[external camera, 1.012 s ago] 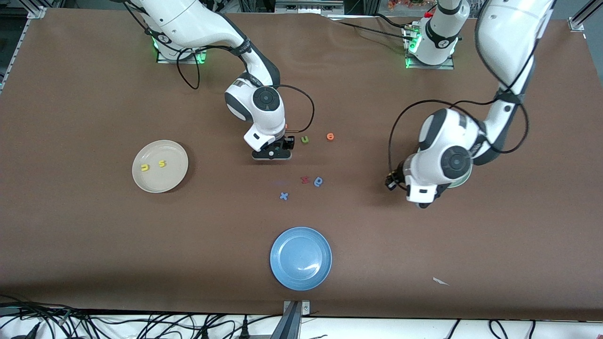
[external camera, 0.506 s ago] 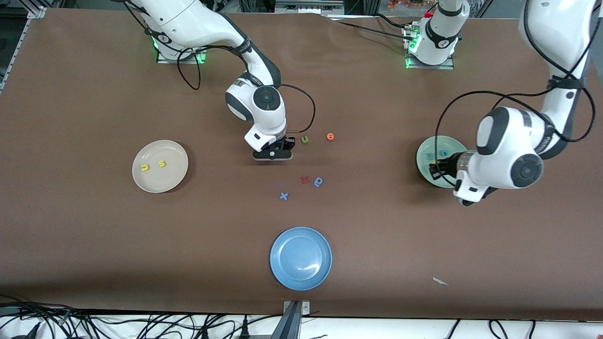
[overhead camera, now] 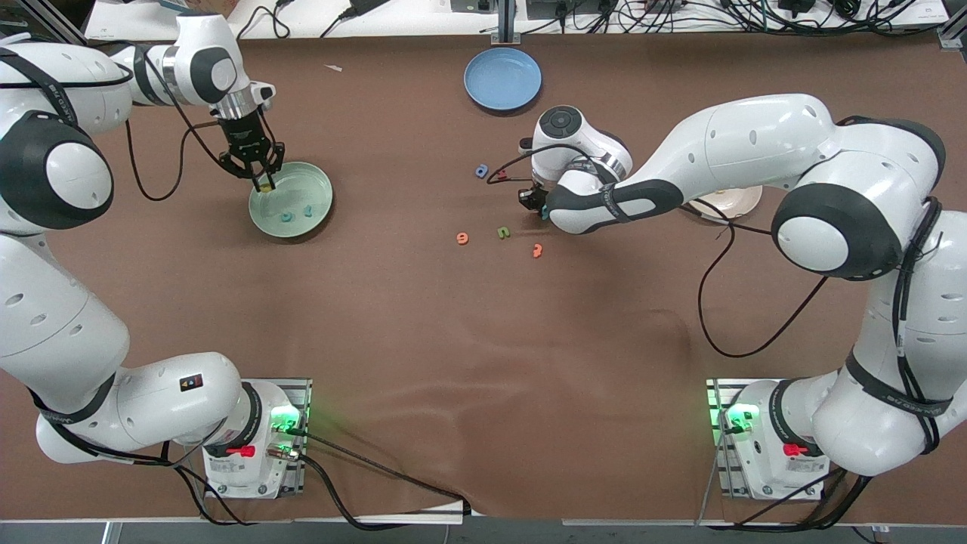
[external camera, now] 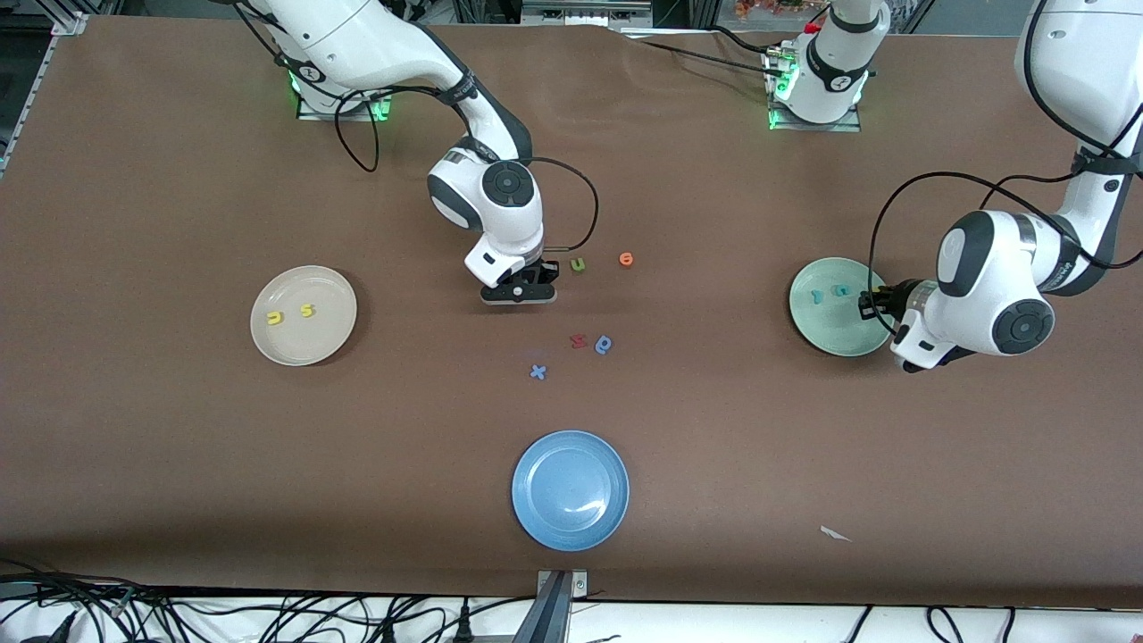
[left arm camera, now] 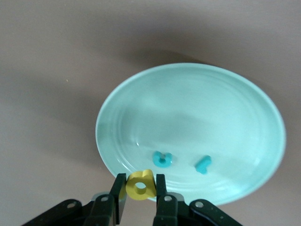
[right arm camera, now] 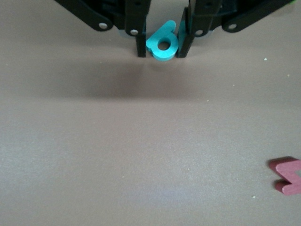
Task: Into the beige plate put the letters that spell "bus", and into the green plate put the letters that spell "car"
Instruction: 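Place the a on the green plate while the right gripper places the 9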
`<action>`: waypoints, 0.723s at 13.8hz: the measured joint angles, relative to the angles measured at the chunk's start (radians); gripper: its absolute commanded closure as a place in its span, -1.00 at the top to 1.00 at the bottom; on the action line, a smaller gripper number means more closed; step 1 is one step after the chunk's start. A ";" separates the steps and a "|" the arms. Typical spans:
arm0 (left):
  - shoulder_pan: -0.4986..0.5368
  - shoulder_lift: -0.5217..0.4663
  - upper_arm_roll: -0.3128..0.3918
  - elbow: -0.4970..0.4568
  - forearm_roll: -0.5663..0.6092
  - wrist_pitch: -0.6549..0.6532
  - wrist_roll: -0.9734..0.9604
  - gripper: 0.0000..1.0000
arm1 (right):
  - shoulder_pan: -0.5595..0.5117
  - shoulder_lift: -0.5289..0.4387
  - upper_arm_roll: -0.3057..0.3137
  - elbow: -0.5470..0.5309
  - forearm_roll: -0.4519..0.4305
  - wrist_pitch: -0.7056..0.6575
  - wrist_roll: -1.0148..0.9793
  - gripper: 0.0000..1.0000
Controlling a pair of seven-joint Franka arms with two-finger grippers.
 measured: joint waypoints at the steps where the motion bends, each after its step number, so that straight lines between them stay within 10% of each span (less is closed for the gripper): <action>1: 0.012 0.009 0.000 -0.014 0.006 0.026 0.010 -0.63 | -0.007 -0.003 -0.007 0.002 -0.006 -0.003 -0.004 -0.82; 4: 0.039 0.027 0.000 -0.082 0.047 0.138 0.016 -0.37 | -0.073 -0.046 -0.010 0.010 -0.014 -0.086 -0.102 -0.82; 6: 0.048 0.032 0.000 -0.099 0.050 0.174 0.019 0.76 | -0.137 -0.098 0.004 0.009 -0.014 -0.155 -0.206 -0.82; 7: 0.048 0.032 -0.001 -0.098 0.050 0.179 0.019 1.00 | -0.173 -0.125 0.011 0.002 -0.014 -0.180 -0.269 -0.82; 10: 0.049 0.024 -0.012 -0.073 0.050 0.182 0.018 1.00 | -0.280 -0.206 0.017 -0.050 -0.013 -0.206 -0.476 -0.82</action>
